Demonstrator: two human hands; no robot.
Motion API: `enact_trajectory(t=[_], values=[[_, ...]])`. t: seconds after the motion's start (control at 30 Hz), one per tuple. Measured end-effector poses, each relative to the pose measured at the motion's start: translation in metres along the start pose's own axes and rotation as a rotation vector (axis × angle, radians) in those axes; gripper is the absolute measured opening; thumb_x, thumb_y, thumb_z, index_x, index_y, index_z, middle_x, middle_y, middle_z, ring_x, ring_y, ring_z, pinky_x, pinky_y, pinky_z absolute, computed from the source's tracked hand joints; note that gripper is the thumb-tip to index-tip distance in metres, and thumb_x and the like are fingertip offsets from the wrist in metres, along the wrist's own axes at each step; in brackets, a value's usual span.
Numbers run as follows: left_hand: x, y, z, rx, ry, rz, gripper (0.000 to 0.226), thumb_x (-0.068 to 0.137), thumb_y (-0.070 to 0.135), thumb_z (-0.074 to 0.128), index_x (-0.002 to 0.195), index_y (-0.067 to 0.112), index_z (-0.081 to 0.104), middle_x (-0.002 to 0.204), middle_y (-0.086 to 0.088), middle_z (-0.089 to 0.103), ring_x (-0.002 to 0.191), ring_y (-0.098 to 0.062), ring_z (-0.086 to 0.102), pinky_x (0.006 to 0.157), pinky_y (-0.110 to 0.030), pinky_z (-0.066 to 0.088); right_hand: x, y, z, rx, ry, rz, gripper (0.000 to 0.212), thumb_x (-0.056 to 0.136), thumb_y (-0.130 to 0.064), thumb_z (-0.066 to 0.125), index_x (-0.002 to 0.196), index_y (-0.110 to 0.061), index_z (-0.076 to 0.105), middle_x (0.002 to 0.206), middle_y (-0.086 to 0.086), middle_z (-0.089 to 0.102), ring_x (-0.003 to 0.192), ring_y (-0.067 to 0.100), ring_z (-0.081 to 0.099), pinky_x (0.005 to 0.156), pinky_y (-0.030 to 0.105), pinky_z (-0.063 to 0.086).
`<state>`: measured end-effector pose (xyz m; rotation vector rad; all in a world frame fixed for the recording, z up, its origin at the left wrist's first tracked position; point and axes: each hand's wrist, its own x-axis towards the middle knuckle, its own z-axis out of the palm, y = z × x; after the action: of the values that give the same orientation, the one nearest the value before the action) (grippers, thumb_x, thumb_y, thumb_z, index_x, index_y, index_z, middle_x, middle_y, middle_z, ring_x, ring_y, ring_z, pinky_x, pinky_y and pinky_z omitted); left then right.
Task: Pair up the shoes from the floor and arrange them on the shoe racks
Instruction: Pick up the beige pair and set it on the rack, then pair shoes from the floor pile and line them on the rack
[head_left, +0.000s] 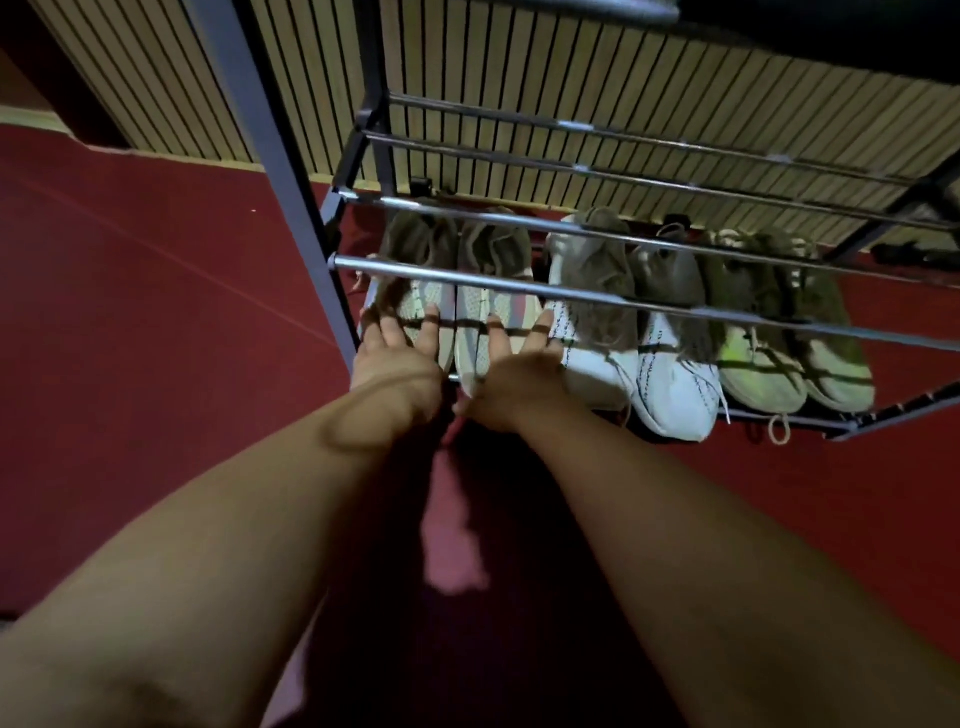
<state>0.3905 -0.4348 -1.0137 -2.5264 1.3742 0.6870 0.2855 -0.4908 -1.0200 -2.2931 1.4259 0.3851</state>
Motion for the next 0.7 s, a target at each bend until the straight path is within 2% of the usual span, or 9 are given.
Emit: enact_trajectory(t=[0.17,0.27,0.4,0.47,0.6,0.7], values=[[-0.003,-0.01,0.011,0.009,0.018,0.101,0.072,0.097,0.043,0.037,0.15,0.027,-0.009,0.157,-0.015,-0.012,0.144,-0.034,-0.011,0.116,-0.04,0.001,0.001,0.016,0.009,-0.106,0.27,-0.095,0.09,0.08,-0.061,0.059,0.151,-0.024,0.017,0.155,0.026,-0.006,0.136,0.038,0.021,0.109,0.037,0.023],[-0.007,-0.018,0.011,0.084,-0.006,0.17,0.068,0.099,0.038,0.031,0.15,0.024,-0.012,0.157,-0.012,-0.015,0.144,-0.03,-0.016,0.117,-0.039,-0.001,0.003,0.012,0.009,-0.121,0.235,-0.037,0.097,0.076,-0.065,0.06,0.151,-0.02,0.017,0.156,0.024,-0.006,0.138,0.036,0.019,0.11,0.037,0.021],[-0.01,-0.027,0.011,0.169,0.019,0.231,0.075,0.097,0.049,0.031,0.148,0.021,-0.017,0.158,-0.007,-0.015,0.144,-0.024,-0.017,0.116,-0.034,-0.003,-0.003,0.005,0.003,-0.211,0.15,-0.058,0.101,0.068,-0.073,0.062,0.147,-0.023,0.025,0.153,0.029,0.002,0.134,0.039,0.023,0.108,0.039,0.024],[-0.009,-0.028,0.013,0.206,0.035,0.247,0.076,0.096,0.053,0.025,0.149,0.017,-0.016,0.158,-0.008,-0.013,0.145,-0.024,-0.015,0.116,-0.035,-0.005,-0.007,0.011,0.001,-0.22,0.076,-0.092,0.096,0.072,-0.067,0.063,0.149,-0.031,0.019,0.154,0.027,-0.005,0.138,0.039,0.015,0.111,0.04,0.02],[-0.014,-0.03,0.018,0.206,0.067,0.285,0.074,0.095,0.054,0.016,0.149,0.012,-0.012,0.158,-0.01,-0.01,0.145,-0.026,-0.014,0.119,-0.036,-0.006,-0.007,0.014,-0.003,-0.236,0.051,-0.048,0.083,0.079,-0.064,0.057,0.148,-0.038,0.017,0.155,0.02,-0.012,0.141,0.035,0.008,0.112,0.042,0.014],[-0.026,-0.038,0.023,0.109,0.061,0.324,0.073,0.096,0.048,0.025,0.15,0.015,-0.011,0.158,-0.006,-0.011,0.145,-0.022,-0.015,0.118,-0.034,-0.008,-0.013,0.003,-0.001,-0.199,0.012,0.032,0.081,0.084,-0.066,0.049,0.149,-0.038,0.011,0.156,0.018,-0.015,0.143,0.033,0.003,0.112,0.044,0.013]])
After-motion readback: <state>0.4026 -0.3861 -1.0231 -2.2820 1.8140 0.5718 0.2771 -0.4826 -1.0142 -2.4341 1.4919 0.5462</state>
